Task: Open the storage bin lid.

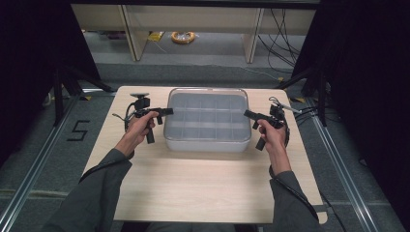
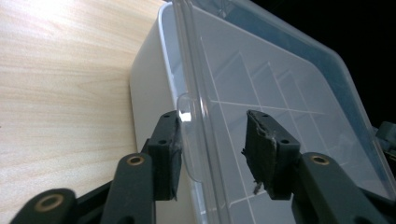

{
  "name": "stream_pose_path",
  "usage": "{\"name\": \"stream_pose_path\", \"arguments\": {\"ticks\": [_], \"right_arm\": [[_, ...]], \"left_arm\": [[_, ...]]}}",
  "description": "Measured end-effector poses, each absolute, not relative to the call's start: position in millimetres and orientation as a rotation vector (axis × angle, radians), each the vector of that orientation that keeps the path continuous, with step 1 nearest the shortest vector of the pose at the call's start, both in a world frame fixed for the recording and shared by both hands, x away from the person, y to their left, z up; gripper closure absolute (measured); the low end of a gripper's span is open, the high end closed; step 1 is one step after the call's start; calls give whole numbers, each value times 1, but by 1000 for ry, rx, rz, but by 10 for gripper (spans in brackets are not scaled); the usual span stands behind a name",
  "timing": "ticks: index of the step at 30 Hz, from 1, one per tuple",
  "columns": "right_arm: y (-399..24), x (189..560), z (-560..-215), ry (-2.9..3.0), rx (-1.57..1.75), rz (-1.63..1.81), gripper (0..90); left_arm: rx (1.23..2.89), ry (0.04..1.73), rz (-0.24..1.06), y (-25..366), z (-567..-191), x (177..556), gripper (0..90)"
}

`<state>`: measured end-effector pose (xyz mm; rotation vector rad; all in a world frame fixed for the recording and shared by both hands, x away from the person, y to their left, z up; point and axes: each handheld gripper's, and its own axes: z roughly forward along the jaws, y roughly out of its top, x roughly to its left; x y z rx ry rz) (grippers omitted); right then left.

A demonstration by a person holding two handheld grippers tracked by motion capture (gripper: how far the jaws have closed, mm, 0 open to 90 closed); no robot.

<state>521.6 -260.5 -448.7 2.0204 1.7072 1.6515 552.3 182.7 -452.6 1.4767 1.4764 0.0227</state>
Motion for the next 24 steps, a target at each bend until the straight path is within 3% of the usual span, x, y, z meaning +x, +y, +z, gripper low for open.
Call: {"name": "stream_pose_path", "arguments": {"ticks": [12,24], "right_arm": [[-262,497,-423,1666,1911,1778,653],[-258,456,-414,1716,1852,1762,665]], "left_arm": [[1434,1373,63,192,-418,519,610],[1469,1288,5,209,-420,470,632]]}}
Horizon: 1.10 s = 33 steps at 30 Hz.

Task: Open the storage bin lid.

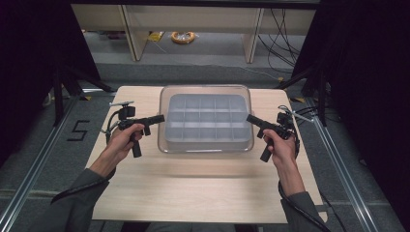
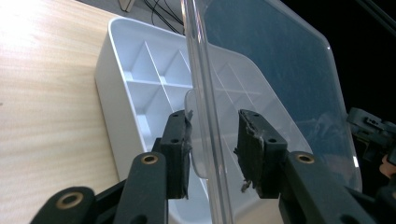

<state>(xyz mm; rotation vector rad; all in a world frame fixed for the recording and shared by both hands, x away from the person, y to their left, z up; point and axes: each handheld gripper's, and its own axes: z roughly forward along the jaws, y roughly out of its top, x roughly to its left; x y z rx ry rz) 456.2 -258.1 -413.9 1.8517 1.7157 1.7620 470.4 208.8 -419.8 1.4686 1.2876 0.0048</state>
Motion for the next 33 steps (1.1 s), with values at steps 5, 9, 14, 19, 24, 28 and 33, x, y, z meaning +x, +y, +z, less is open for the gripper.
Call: {"name": "stream_pose_path", "arguments": {"ticks": [5,9,14,19,24,28,33], "right_arm": [[-254,443,-414,1722,1861,1765,666],[-253,429,-417,1758,1785,1730,668],[-252,409,-420,1772,1746,1743,667],[-252,400,-426,1769,1747,1753,664],[-253,386,-436,1765,1764,1748,662],[-254,377,-441,1773,1775,1721,663],[-254,372,-443,1778,1756,1738,659]], "left_arm": [[1484,1264,13,214,-425,451,639],[1480,1239,8,220,-431,431,646],[1490,1215,17,222,-439,414,648],[1443,1234,-25,222,-448,403,659],[1440,1236,-37,222,-453,393,665],[1474,1219,-18,221,-457,385,664],[1444,1243,-64,221,-460,379,663]]}}
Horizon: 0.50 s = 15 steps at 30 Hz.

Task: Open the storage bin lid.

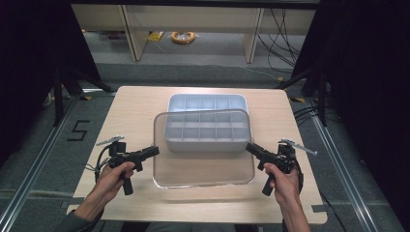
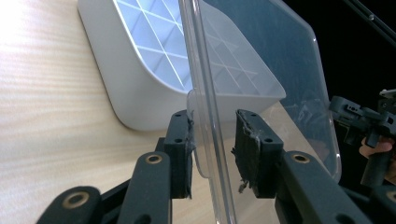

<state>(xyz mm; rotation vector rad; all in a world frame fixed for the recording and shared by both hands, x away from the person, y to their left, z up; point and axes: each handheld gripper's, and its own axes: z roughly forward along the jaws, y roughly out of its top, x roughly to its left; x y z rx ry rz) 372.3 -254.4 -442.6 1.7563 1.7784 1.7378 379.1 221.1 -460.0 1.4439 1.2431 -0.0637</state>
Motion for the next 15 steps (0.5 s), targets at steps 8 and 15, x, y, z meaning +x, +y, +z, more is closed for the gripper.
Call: {"name": "stream_pose_path", "arguments": {"ticks": [8,15], "right_arm": [[-253,358,-446,1783,1761,1735,655],[-252,338,-455,1798,1778,1740,650]], "left_arm": [[1467,1223,-57,225,-461,367,658],[1478,1230,-39,225,-466,351,664]]}}
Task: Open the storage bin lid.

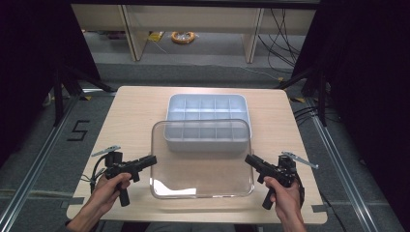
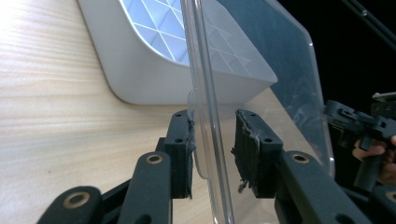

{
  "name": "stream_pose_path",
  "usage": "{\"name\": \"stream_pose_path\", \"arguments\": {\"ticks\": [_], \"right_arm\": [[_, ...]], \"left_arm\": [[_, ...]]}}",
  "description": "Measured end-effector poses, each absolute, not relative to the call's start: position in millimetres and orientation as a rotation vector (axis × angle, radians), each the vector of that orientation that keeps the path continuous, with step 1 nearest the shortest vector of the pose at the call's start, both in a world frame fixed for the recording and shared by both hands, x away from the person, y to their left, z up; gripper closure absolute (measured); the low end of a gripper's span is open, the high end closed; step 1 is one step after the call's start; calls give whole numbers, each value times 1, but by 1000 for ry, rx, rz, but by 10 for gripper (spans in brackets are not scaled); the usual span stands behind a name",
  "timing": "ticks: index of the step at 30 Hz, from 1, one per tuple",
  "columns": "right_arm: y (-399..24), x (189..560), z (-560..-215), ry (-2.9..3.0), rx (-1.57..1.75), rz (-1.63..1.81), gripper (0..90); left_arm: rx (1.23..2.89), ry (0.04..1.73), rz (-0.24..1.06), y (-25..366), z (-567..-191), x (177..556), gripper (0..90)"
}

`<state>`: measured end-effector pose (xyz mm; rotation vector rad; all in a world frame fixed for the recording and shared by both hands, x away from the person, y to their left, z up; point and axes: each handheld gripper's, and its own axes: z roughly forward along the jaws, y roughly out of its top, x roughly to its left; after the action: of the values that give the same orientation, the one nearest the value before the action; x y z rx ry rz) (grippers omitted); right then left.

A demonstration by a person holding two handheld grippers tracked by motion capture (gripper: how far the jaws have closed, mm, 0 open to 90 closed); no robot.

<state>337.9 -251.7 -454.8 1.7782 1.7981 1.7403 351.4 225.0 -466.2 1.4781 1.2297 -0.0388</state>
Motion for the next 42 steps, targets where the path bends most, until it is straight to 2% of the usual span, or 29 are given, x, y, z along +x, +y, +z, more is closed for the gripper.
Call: {"name": "stream_pose_path", "arguments": {"ticks": [9,13,24,33,35,36,37,42], "right_arm": [[-249,325,-463,1809,1783,1741,641],[-247,318,-465,1819,1790,1718,641],[-251,297,-476,1821,1825,1691,640],[-254,292,-483,1819,1848,1654,637],[-254,291,-484,1826,1851,1659,637],[-250,289,-483,1811,1937,1677,637],[-253,291,-487,1838,1852,1637,637],[-253,291,-490,1843,1873,1620,637]], "left_arm": [[1487,1242,-68,229,-475,340,648],[1503,1236,-21,228,-475,333,663],[1547,1219,-19,222,-483,320,669],[1547,1238,-40,216,-491,312,663],[1591,1234,-32,218,-494,311,663],[1593,1241,-31,217,-496,310,662],[1593,1241,-31,217,-496,310,661],[1588,1227,-32,214,-498,311,660]]}}
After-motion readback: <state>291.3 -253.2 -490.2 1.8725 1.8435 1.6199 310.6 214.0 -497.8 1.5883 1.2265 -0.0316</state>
